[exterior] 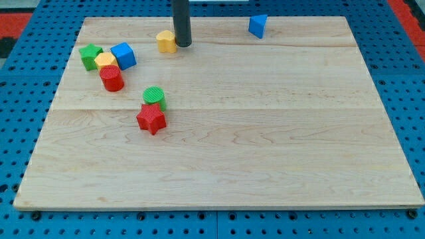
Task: Point your arm to the green star
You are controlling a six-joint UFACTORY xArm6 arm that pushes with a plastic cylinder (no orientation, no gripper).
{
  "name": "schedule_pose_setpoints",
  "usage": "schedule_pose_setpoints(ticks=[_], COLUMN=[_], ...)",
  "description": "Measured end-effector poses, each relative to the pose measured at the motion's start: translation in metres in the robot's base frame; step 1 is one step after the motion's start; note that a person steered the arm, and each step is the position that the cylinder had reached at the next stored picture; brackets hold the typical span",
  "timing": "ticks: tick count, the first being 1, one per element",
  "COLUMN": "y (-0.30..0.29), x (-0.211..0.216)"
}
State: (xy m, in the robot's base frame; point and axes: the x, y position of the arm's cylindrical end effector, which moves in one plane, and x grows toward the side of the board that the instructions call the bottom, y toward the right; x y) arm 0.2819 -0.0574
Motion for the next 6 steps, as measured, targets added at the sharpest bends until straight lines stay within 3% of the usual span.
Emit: schedule_pose_setpoints(ticks=[1,2,3,4,6], y=[-0.017,-0.058,-0.018,0.022,-0.188], x=[0.043,0.02,-0.028,-0.027,-0.031])
